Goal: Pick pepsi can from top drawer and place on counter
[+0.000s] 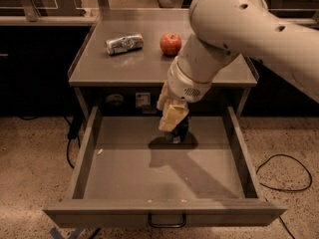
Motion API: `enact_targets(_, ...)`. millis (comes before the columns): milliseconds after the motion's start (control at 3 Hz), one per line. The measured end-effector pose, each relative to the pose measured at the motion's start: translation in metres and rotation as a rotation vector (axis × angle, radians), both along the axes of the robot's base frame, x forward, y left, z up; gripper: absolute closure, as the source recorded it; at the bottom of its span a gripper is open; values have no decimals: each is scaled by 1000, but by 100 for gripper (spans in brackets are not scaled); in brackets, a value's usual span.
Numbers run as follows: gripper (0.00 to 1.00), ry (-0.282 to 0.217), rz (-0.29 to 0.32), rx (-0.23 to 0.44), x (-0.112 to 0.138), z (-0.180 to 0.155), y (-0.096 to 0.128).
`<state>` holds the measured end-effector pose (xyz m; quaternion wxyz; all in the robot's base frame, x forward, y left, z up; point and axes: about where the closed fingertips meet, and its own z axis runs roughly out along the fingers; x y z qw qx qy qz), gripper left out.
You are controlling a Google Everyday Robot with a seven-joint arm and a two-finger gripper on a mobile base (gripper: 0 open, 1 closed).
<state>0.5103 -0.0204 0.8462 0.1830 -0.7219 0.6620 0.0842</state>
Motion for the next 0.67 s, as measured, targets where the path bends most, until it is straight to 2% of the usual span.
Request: enact_targets(667,100,-23,-6,-20,8,43,2)
